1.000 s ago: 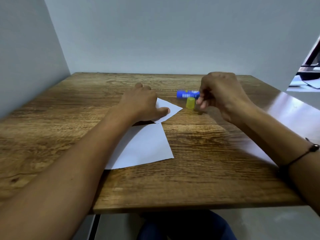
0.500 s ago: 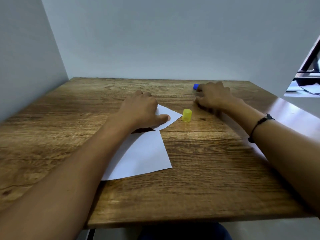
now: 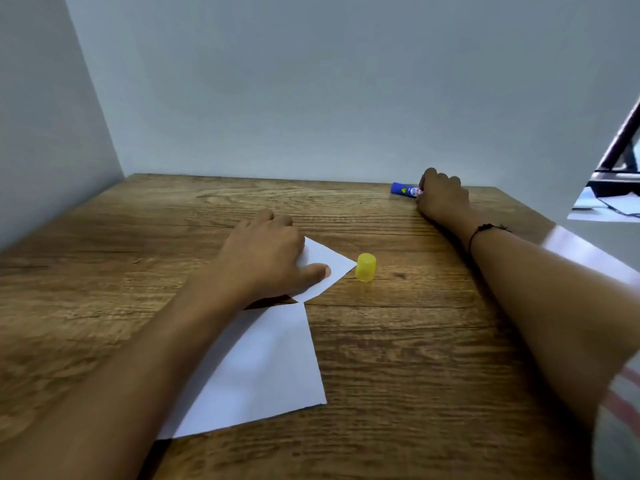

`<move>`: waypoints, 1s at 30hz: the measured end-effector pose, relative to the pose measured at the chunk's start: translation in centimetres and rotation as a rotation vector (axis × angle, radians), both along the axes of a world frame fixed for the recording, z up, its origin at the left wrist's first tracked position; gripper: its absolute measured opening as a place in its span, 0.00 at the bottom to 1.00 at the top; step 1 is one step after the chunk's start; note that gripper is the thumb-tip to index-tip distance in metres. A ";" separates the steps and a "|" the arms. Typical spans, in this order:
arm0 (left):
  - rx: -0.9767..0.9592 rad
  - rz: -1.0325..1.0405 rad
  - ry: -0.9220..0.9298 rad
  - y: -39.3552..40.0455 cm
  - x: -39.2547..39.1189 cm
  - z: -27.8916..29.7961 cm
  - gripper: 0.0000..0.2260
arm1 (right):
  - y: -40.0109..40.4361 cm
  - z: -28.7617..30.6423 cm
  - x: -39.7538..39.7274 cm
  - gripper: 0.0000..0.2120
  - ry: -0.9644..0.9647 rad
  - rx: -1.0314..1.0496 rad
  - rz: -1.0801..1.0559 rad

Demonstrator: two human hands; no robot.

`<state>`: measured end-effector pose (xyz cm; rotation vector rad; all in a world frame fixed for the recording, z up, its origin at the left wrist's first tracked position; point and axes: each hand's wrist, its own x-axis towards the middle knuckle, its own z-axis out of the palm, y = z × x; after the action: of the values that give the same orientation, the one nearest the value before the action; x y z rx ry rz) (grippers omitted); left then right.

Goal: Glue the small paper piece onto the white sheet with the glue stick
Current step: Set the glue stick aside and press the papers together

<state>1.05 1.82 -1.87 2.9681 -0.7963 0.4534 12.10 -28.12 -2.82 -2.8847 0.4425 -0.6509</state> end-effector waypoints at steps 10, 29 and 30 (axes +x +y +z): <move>-0.014 0.003 0.025 0.1 0.1 -0.1 0.23 | 2.7 2.4 -2.1 0.09 -0.250 0.091 0.312; -0.047 -0.008 0.047 0.2 -0.2 -0.2 0.23 | 10.1 5.6 -16.0 0.16 -0.064 0.351 0.644; -0.047 -0.008 0.042 0.2 -0.2 -0.2 0.23 | 10.1 5.4 -16.2 0.16 -0.063 0.339 0.636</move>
<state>0.85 1.99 -2.05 2.9196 -0.7824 0.4022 -4.08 -18.04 2.58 -2.4562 -0.3383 -0.4894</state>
